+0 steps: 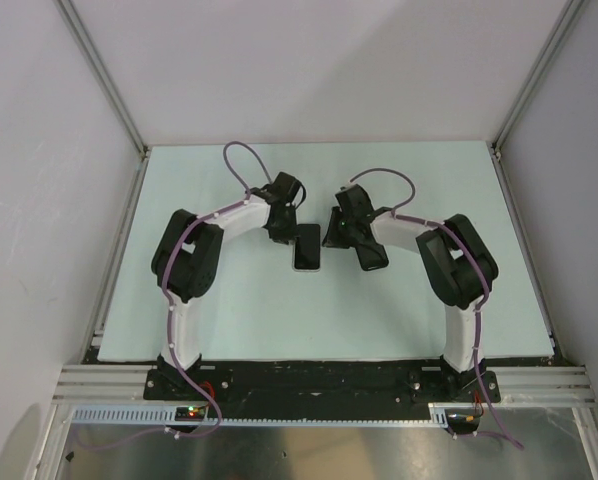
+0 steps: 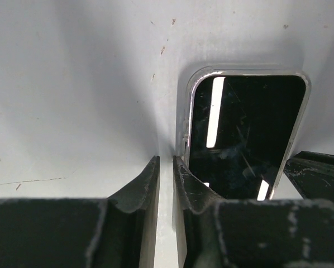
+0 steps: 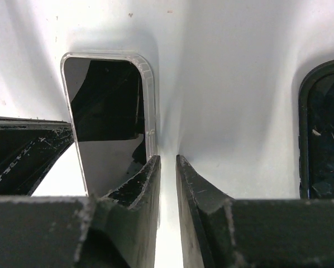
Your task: Put the phone into the phone case
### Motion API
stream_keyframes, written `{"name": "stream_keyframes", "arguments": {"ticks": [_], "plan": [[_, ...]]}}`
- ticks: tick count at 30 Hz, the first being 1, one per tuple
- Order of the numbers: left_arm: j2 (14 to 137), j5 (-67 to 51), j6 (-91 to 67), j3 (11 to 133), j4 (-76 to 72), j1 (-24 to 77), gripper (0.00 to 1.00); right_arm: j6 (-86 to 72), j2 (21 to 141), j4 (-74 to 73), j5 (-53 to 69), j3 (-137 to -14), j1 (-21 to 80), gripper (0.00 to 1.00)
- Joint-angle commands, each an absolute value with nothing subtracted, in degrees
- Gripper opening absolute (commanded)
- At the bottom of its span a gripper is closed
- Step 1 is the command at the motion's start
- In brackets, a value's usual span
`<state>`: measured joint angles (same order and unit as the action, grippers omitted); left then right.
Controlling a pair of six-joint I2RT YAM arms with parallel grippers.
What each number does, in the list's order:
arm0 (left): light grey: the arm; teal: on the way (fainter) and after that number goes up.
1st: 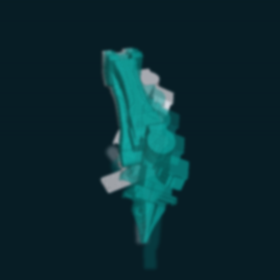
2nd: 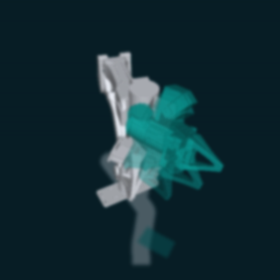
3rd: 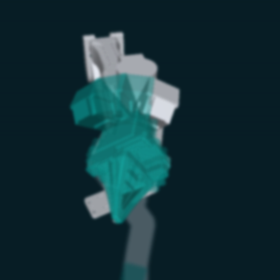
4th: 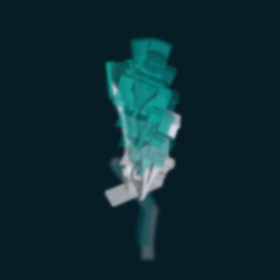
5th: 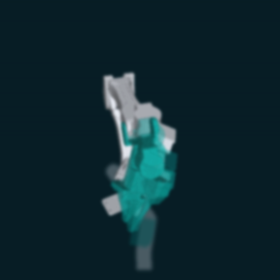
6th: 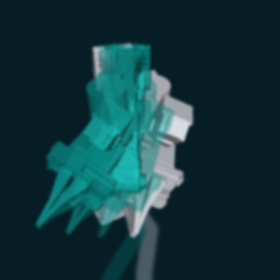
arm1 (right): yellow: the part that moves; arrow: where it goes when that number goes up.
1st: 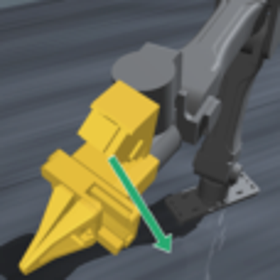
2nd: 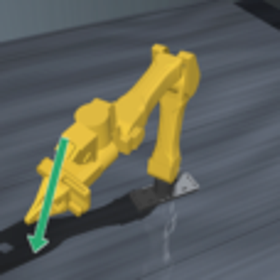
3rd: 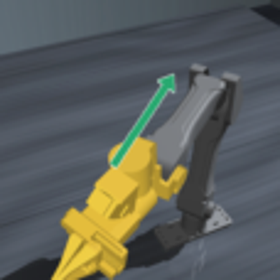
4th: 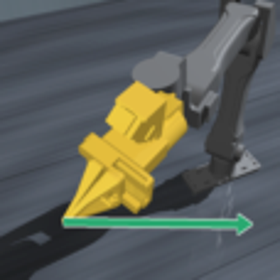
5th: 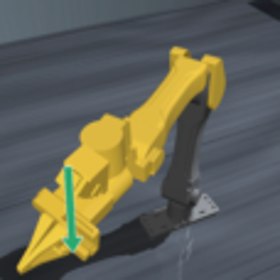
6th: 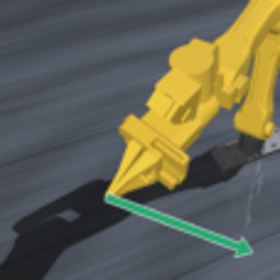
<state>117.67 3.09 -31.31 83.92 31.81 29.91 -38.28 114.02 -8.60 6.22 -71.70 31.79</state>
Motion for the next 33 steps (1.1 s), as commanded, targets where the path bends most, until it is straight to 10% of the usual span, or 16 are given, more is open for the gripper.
{"name": "stream_keyframes", "arguments": {"ticks": [1,9,13,15,33], "plan": [[116.47,-0.24,-33.18,85.56,30.63,29.65,0.21,-35.69,115.43,-11.76,4.13,-74.74,32.03,0.24],[100.65,6.32,-30.49,82.35,30.67,27.64,0.40,-33.05,101.91,-17.36,2.80,-75.71,31.79,0.39],[88.60,7.65,-30.24,75.12,30.54,27.68,0.88,-31.16,90.96,-20.74,1.81,-73.49,31.90,0.61],[82.79,8.04,-30.19,70.81,30.55,27.68,0.97,-30.69,85.30,-20.72,1.68,-70.34,31.92,0.70],[49.54,16.68,-36.20,48.29,28.97,27.69,1.00,-32.64,55.38,-15.42,-3.35,-46.31,31.73,0.96]]}}
